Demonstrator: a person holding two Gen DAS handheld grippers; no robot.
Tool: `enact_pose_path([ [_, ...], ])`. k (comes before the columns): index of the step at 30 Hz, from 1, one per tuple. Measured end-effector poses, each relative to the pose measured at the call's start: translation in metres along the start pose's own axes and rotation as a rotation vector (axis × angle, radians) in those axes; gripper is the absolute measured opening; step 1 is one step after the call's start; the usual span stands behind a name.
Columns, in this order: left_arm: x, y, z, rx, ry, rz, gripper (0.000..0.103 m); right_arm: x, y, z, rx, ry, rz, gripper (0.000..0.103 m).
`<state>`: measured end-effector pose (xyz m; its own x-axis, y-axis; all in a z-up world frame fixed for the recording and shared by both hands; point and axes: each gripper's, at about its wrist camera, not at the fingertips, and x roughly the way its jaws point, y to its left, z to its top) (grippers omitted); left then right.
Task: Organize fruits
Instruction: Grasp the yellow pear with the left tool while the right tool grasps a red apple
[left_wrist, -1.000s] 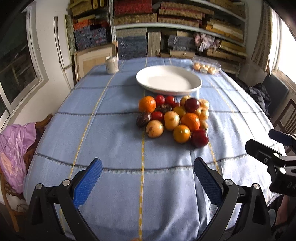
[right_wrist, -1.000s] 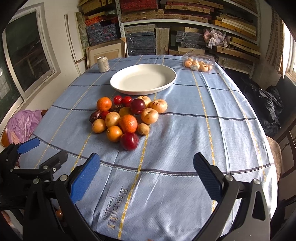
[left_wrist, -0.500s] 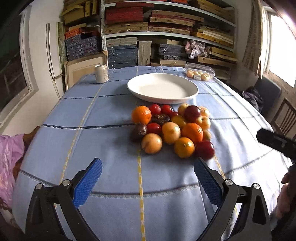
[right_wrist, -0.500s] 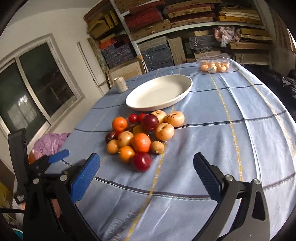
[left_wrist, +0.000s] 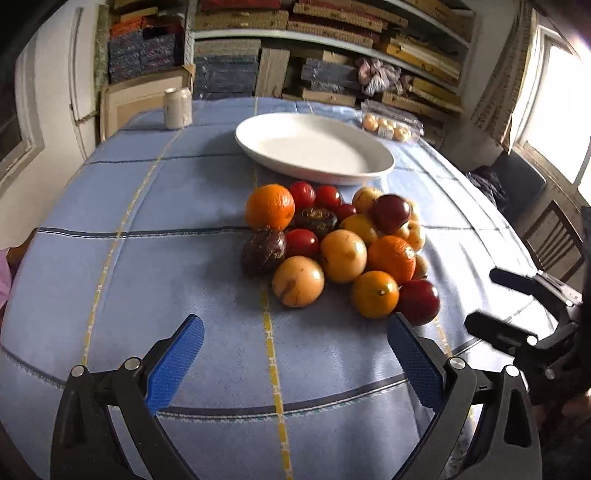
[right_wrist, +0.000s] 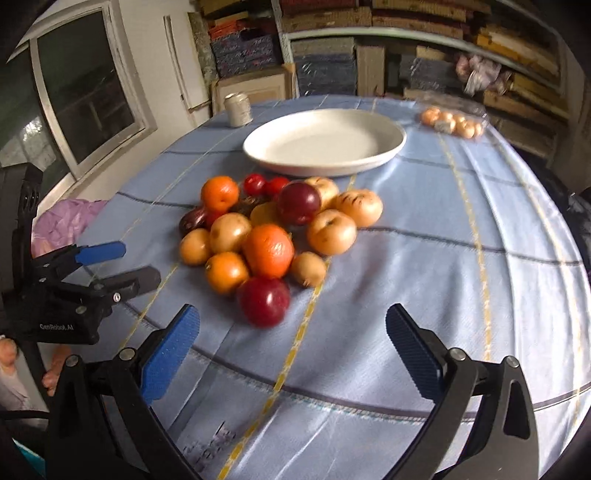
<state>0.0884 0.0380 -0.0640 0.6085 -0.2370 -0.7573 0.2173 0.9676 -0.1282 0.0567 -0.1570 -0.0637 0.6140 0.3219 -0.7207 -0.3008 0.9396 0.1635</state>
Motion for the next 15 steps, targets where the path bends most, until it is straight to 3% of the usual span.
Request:
enact_pose_path([
  [2, 0.007, 0.008, 0.004, -0.019, 0.015, 0.016, 0.1, 0.004, 0.001, 0.001, 0.0, 0.008, 0.01, 0.099],
  [10, 0.031, 0.014, 0.027, 0.023, 0.061, -0.081, 0.099, 0.016, 0.009, 0.002, -0.014, 0.047, 0.004, 0.099],
  [12, 0.036, 0.01, 0.028, 0.044, 0.066, -0.098, 0.094, 0.019, 0.008, 0.002, 0.009, 0.059, 0.016, 0.099],
  [15, 0.045, 0.005, 0.027, 0.063, 0.088, -0.135, 0.068, 0.023, 0.005, 0.002, 0.026, 0.068, 0.012, 0.099],
])
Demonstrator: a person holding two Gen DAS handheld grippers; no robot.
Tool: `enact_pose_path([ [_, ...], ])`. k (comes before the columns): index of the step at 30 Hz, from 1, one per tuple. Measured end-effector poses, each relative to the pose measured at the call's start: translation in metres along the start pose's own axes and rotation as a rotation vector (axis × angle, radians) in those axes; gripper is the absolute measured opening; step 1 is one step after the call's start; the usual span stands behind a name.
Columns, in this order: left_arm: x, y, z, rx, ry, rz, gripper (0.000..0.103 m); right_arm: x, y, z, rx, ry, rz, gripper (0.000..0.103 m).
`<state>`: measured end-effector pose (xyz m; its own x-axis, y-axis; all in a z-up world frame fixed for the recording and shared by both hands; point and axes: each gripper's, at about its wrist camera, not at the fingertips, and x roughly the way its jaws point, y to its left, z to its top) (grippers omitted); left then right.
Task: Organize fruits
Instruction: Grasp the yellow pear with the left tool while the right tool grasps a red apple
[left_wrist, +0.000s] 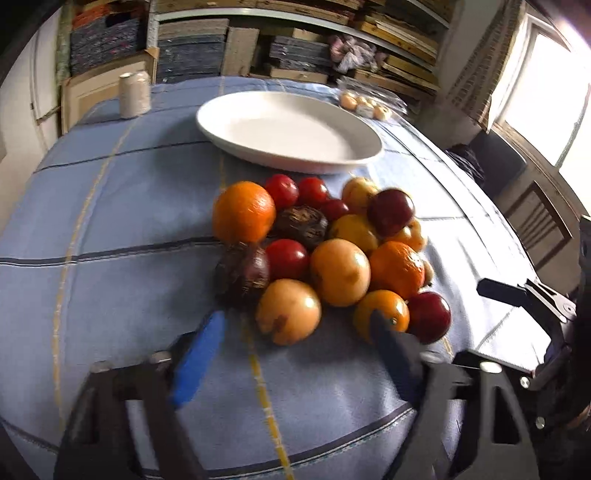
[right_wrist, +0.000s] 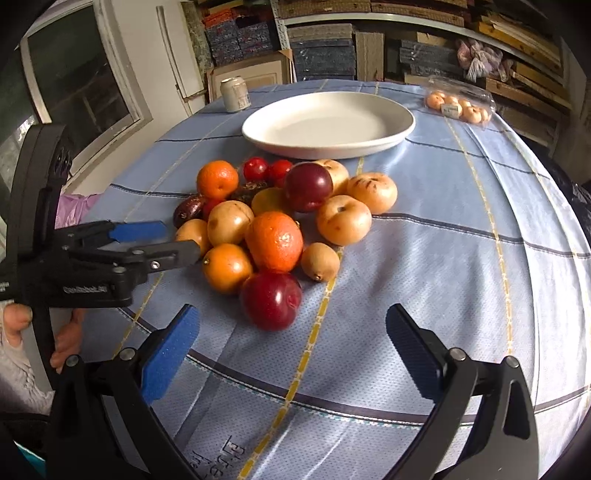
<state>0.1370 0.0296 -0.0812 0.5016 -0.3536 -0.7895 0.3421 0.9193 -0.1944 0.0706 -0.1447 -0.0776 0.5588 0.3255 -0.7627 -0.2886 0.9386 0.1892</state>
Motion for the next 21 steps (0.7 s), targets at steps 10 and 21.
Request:
enact_pose_path([
  [10, 0.015, 0.0, 0.001, 0.003, 0.01, -0.028, 0.059, 0.004, 0.003, 0.0, -0.009, -0.005, 0.01, 0.091],
  [21, 0.017, -0.004, -0.002, 0.05, -0.015, 0.006, 0.057, 0.024, 0.002, 0.003, 0.003, 0.039, 0.042, 0.061],
])
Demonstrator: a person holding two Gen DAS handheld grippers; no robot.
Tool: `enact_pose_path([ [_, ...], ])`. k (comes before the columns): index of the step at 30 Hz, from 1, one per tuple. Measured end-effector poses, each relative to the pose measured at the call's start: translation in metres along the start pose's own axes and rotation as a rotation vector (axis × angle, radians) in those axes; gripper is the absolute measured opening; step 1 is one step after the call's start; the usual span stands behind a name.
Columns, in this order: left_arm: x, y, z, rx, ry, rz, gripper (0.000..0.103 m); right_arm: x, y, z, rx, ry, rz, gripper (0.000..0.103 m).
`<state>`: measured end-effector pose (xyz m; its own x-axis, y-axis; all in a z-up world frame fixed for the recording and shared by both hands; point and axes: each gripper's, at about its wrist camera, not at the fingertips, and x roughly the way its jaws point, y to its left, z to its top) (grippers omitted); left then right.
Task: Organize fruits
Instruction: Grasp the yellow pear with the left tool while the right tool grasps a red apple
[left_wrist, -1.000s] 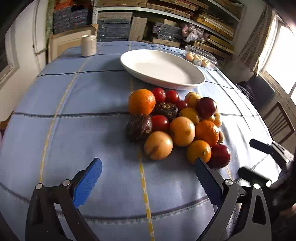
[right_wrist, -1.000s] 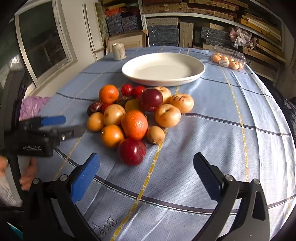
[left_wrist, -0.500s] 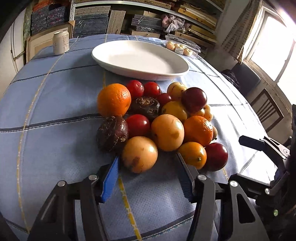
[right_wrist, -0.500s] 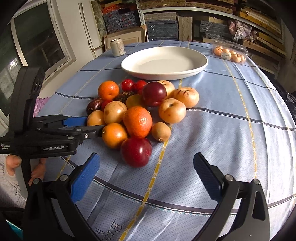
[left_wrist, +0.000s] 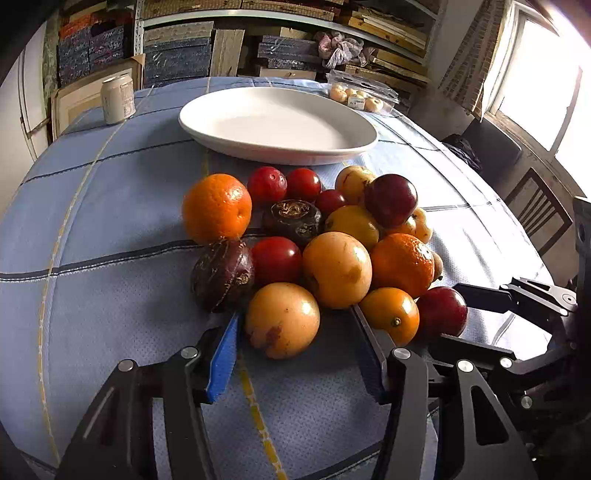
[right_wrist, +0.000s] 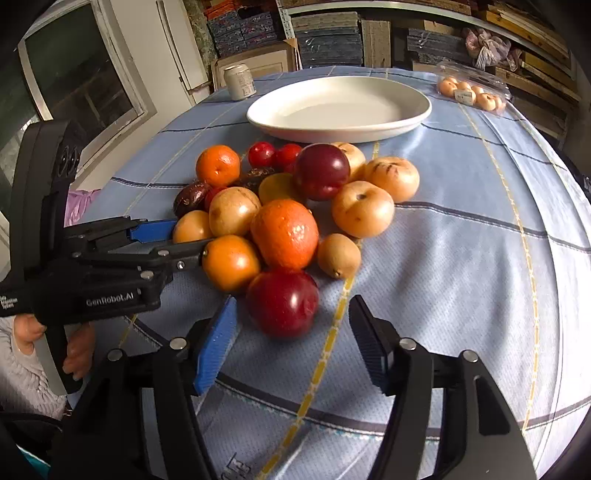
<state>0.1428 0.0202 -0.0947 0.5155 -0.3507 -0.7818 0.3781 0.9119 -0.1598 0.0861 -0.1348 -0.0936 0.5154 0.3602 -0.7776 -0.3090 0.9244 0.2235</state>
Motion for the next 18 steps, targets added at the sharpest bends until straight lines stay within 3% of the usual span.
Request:
enact_pose_path([
  [5, 0.0, 0.005, -0.001, -0.018, -0.013, -0.02, 0.047, 0.006, 0.004, 0.005, -0.009, 0.006, 0.008, 0.055],
  [12, -0.001, 0.012, -0.001, -0.052, -0.023, -0.06, 0.044, 0.013, 0.003, 0.004, -0.01, 0.009, 0.016, 0.041],
  [14, -0.001, 0.014, -0.001, -0.064, -0.025, -0.064, 0.039, 0.012, 0.003, 0.003, -0.013, 0.002, 0.019, 0.041],
  [18, -0.001, 0.014, -0.001, -0.065, -0.028, -0.065, 0.038, 0.011, 0.003, 0.001, -0.02, -0.009, 0.023, 0.04],
])
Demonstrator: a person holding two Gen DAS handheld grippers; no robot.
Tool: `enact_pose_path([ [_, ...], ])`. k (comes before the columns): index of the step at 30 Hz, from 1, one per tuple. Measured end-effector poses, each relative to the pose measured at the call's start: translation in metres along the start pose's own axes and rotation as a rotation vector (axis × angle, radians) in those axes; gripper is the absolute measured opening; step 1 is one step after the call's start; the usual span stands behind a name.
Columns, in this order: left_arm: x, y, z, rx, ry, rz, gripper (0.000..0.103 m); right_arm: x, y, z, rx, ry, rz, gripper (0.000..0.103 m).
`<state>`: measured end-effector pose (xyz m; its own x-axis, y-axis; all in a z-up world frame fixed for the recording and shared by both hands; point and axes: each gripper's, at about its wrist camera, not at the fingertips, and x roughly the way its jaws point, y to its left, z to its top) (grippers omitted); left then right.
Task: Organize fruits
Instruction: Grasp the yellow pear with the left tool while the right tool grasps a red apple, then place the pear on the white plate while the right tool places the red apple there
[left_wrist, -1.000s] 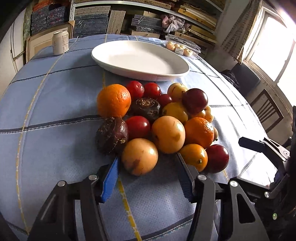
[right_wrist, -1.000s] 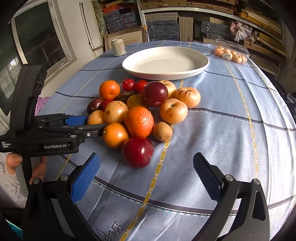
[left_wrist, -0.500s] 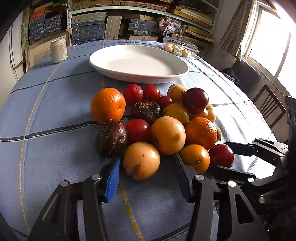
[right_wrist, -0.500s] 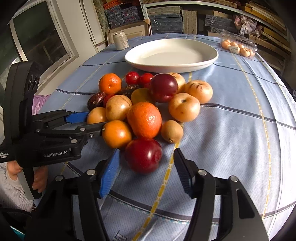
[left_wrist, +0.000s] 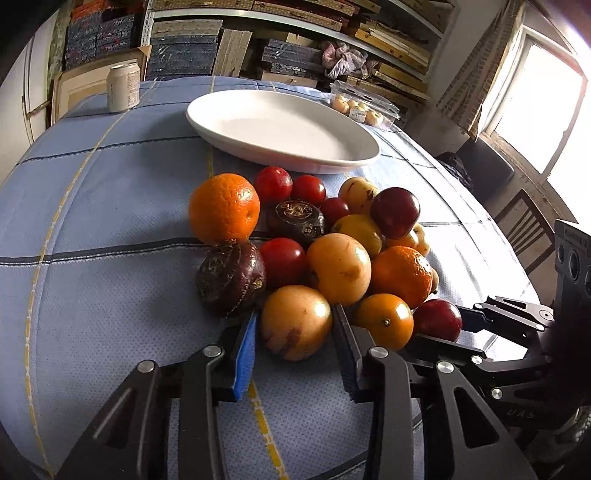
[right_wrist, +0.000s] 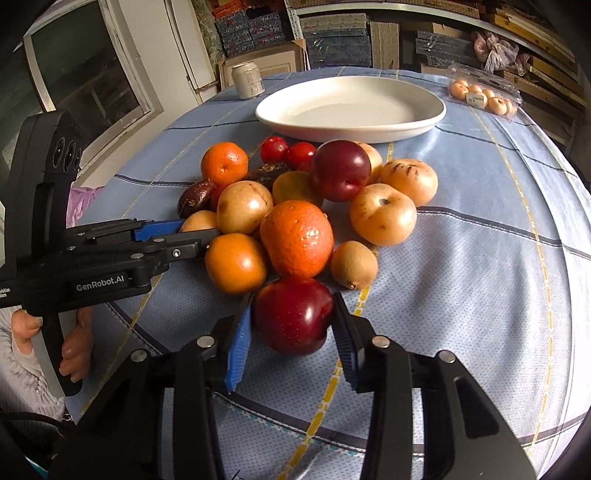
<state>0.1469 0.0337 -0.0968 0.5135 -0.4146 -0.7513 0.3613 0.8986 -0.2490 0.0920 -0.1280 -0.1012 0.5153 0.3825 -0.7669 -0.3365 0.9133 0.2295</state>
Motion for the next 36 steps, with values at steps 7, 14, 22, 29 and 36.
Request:
enact_pose_path([
  [7, -0.009, -0.008, -0.001, 0.018, -0.045, 0.058, 0.038, -0.005, -0.001, -0.003, -0.002, -0.02, 0.022, 0.04],
  [14, -0.027, -0.024, -0.002, 0.033, -0.093, 0.086, 0.038, -0.015, -0.005, -0.004, 0.013, -0.048, 0.055, 0.04],
  [22, -0.051, -0.033, 0.053, 0.08, -0.172, 0.138, 0.038, -0.072, -0.03, 0.041, 0.005, -0.203, 0.05, 0.04],
  [29, -0.019, -0.029, 0.126, 0.062, -0.21, 0.211, 0.038, -0.066, -0.061, 0.137, -0.037, -0.351, -0.057, 0.04],
  [36, 0.035, -0.01, 0.16, 0.011, -0.168, 0.231, 0.038, 0.031, -0.092, 0.182, 0.048, -0.231, -0.063, 0.04],
])
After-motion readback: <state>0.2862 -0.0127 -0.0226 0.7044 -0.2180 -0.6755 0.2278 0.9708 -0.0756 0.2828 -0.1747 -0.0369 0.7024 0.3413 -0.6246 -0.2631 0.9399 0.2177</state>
